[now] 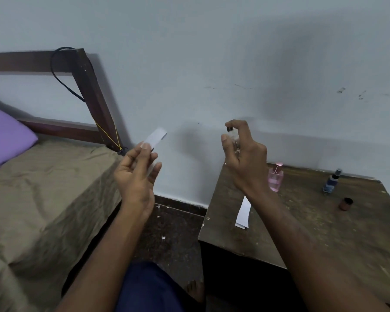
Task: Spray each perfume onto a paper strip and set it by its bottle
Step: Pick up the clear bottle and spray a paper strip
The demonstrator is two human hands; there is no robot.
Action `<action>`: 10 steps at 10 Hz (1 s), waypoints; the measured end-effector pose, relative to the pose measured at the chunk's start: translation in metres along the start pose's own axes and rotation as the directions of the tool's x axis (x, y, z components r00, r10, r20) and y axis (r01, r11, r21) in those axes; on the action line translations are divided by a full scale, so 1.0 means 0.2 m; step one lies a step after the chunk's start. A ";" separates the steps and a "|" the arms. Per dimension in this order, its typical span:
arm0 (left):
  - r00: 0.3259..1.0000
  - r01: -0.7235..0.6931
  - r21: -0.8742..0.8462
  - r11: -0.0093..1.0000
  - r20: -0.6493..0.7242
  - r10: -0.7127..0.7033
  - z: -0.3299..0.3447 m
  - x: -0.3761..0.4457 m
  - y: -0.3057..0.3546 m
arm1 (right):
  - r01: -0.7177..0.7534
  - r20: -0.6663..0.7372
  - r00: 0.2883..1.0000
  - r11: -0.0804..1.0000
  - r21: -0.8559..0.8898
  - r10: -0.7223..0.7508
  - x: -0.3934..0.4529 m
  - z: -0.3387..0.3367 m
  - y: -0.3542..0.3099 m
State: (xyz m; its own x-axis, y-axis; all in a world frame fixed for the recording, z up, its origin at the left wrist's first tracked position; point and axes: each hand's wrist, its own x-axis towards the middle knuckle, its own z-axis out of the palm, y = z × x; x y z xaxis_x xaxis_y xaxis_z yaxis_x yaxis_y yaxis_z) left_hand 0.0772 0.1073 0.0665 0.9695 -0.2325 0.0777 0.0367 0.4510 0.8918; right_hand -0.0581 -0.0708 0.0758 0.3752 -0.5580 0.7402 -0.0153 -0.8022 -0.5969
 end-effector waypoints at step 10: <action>0.931 -0.083 0.518 0.851 0.344 -0.118 0.32 0.12 -0.01 | -0.487 -0.062 0.874 0.865 -0.119 0.483 -0.14 -0.70 0.24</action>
State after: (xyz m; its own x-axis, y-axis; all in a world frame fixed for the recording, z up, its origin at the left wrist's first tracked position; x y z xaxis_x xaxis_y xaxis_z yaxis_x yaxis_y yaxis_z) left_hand 0.0859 0.0460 0.0941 0.8153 -0.5665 0.1202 -0.1751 -0.0433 0.9836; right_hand -0.1988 -0.1238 0.0705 0.2632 -0.8878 0.3776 -0.3059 -0.4480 -0.8401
